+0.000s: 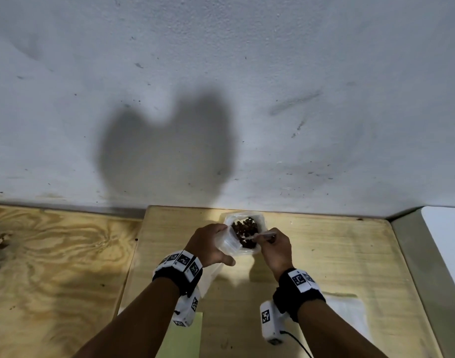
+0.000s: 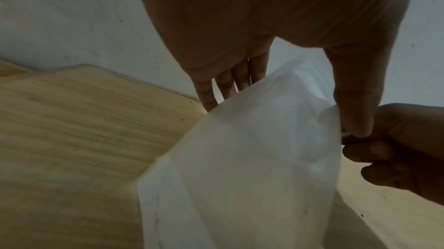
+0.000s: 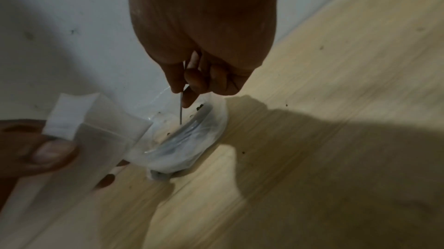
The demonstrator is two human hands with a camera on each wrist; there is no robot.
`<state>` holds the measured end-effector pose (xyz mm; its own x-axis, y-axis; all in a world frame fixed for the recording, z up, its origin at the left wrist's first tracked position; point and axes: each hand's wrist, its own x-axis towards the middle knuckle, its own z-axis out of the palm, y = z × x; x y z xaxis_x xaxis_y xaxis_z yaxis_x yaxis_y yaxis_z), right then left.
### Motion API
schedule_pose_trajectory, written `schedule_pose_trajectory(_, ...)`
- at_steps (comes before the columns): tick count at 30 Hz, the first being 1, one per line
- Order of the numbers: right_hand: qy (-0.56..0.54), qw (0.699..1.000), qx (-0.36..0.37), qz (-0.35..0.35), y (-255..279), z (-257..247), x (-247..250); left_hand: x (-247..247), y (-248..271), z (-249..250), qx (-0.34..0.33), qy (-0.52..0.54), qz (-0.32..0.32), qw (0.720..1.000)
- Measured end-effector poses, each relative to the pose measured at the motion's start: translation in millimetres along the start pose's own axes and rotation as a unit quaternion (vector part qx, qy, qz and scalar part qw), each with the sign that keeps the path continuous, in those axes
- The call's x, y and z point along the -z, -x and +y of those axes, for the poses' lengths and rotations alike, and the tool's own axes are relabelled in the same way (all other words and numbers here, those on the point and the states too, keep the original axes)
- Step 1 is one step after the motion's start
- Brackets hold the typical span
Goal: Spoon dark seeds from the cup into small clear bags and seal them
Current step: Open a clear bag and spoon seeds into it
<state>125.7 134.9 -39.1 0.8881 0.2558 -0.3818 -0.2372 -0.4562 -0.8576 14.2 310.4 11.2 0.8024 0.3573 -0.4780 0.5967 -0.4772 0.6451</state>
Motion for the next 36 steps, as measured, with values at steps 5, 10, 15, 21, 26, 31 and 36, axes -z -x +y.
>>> schedule_pose_trajectory(5,-0.061,0.996,-0.052,0.025,-5,0,1,7,-1,-1,0.003,-0.001,-0.006,1.000)
schedule_pose_trajectory(10,-0.118,0.987,-0.097,0.046,-10,-9,22,8,-1,-2,0.016,0.011,-0.001,1.000)
schedule_pose_trajectory(15,-0.144,0.985,-0.085,0.045,-6,-26,44,5,1,0,0.014,0.006,0.019,1.000)
schedule_pose_trajectory(21,-0.177,0.983,-0.044,0.037,-2,-39,62,-3,3,0,0.014,0.008,0.037,0.999)
schedule_pose_trajectory(26,-0.161,0.987,0.005,-0.025,6,-47,55,-4,3,2,0.010,-0.001,0.043,0.999)
schedule_pose_trajectory(31,-0.063,0.988,0.121,-0.073,14,-57,37,-3,3,6,0.000,-0.026,0.030,0.999)
schedule_pose_trajectory(36,-0.014,0.978,0.184,-0.093,19,-67,38,-3,2,3,0.013,-0.002,0.040,0.999)
